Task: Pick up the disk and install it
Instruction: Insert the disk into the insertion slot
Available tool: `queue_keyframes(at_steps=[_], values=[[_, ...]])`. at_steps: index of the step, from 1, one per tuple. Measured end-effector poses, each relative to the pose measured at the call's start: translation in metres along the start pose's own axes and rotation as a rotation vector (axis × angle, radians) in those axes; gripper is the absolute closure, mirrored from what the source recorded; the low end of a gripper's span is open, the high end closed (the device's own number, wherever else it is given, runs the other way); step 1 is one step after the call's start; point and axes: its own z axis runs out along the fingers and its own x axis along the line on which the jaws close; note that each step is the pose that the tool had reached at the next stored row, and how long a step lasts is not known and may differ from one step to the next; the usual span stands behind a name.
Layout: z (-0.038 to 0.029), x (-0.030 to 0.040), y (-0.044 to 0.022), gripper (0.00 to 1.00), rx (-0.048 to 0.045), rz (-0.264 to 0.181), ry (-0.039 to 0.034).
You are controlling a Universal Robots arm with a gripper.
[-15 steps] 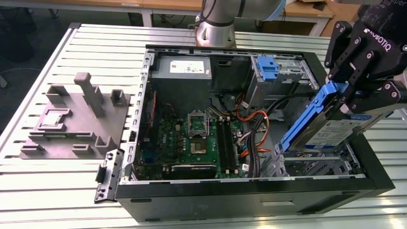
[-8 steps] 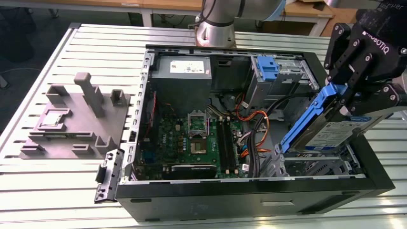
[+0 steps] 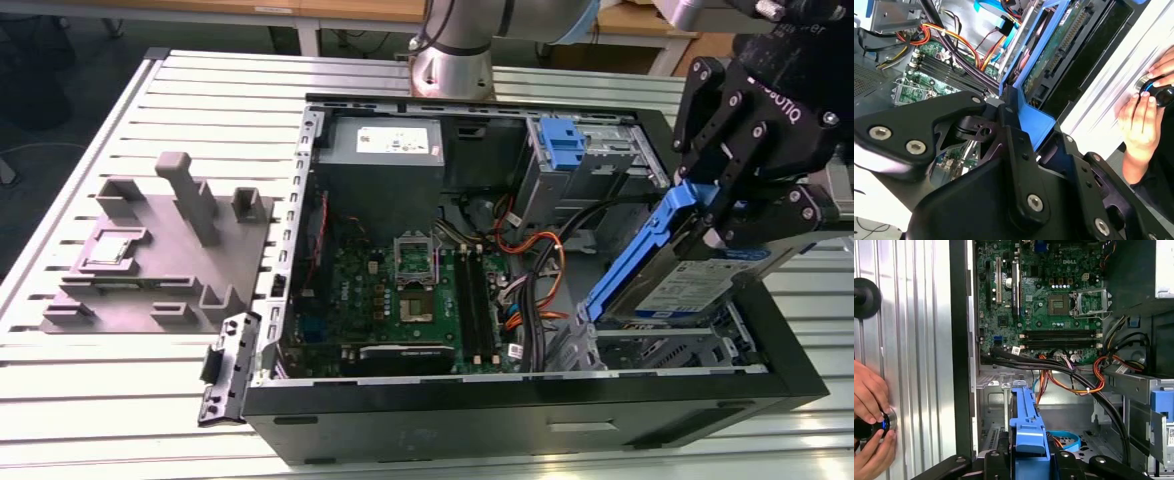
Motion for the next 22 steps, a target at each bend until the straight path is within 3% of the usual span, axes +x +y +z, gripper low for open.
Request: queue_keyframes(at_steps=[11,22], values=[[0.0048,0.0001,0.0016,0.64,0.0091,0.000,-0.0003],[0.0069,0.0002,0.0023,0.64,0.0102,0.000,-0.0004]])
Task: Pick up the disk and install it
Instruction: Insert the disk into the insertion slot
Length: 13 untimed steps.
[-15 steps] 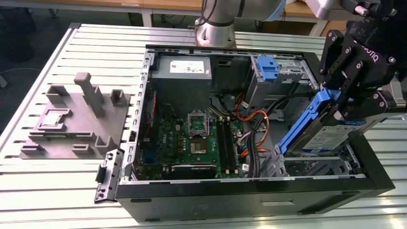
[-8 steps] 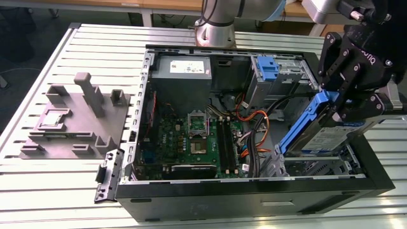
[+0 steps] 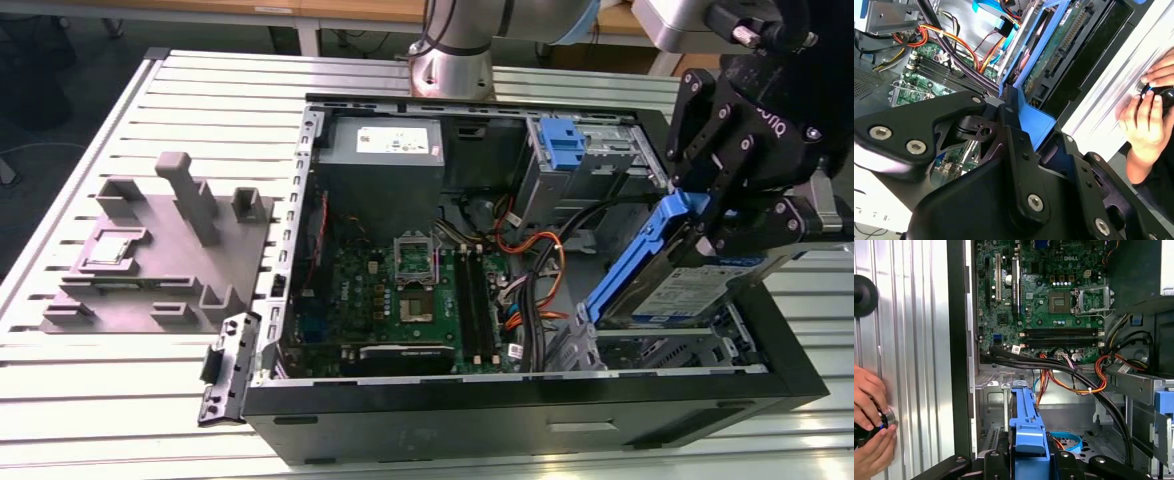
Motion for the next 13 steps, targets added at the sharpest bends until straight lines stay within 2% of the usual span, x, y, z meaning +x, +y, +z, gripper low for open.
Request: queue_keyframes(at_steps=[2,3,4,5,9,11,13], values=[[0.0000,0.0000,0.0000,0.62,0.0000,0.000,0.0001],[-0.0001,0.0000,0.0000,0.56,0.0000,0.000,0.0002],[-0.0001,0.0000,0.0000,0.56,0.0000,0.000,0.0004],[0.0001,-0.0001,0.0000,0.50,0.0000,0.000,-0.0001],[0.0063,-0.0001,0.0004,0.50,0.0000,0.000,0.0001],[0.0100,-0.0001,0.0006,0.51,0.0000,0.000,0.0000],[0.0135,-0.0001,0.0008,0.64,0.0000,0.000,0.0001]])
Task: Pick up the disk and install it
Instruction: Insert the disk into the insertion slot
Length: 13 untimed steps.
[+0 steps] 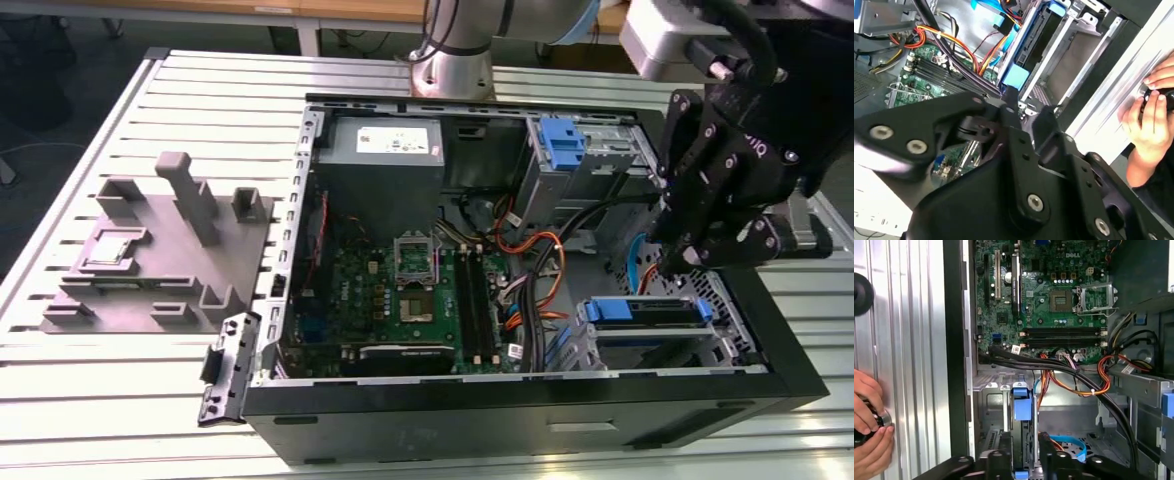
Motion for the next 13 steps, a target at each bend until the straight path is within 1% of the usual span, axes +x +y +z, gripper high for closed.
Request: queue_keyframes(at_steps=[1,4,6,7,8,9,11,13], values=[[0.0018,0.0000,0.0001,0.64,0.0000,0.000,-0.0001],[0.0073,-0.0001,0.0004,0.81,0.0000,0.000,-0.0001],[0.0109,-0.0001,0.0006,0.81,0.0000,0.000,0.0000],[0.0127,-0.0001,0.0007,0.87,0.0000,0.000,-0.0001],[0.0145,-0.0001,0.0008,0.87,0.0000,0.000,-0.0001],[0.0163,-0.0001,0.0009,0.90,0.0000,0.000,-0.0001],[0.0200,-0.0001,0.0011,0.90,-0.0002,0.000,0.0000],[0.0231,-0.0002,0.0013,0.90,-0.0026,0.000,-0.0005]])
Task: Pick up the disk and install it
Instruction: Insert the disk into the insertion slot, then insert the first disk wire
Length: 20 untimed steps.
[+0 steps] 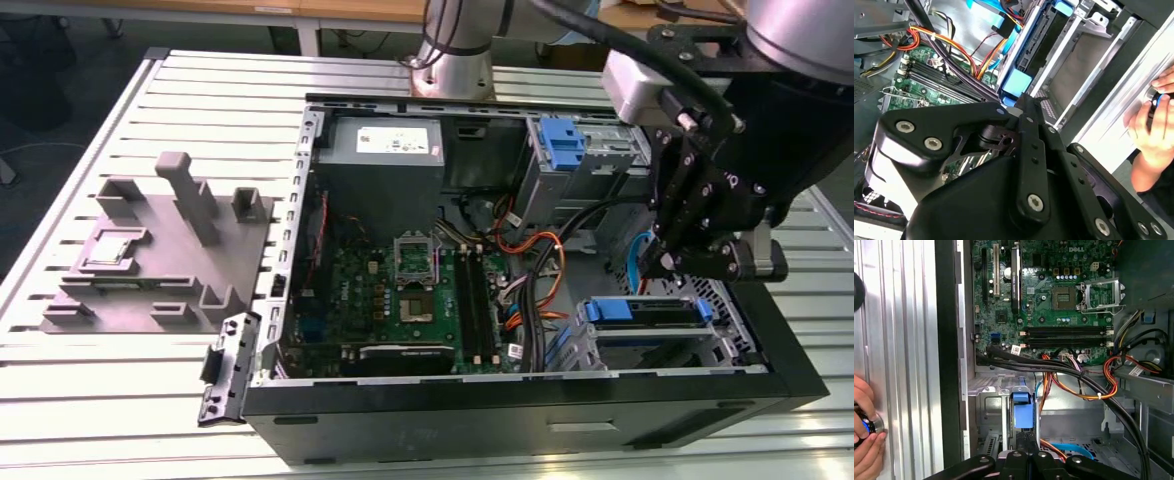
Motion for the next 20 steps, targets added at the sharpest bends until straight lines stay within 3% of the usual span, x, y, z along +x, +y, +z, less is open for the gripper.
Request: queue_keyframes(at_steps=[6,9,11,20], values=[[0.0074,-0.0001,-0.0004,0.90,-0.0026,0.001,-0.0111],[0.0074,-0.0001,-0.0004,0.90,-0.0027,0.002,-0.0121],[0.0075,-0.0001,-0.0004,0.90,-0.0033,0.002,-0.0279],[0.0075,-0.0001,-0.0004,0.90,-0.0034,0.003,-0.0302]])
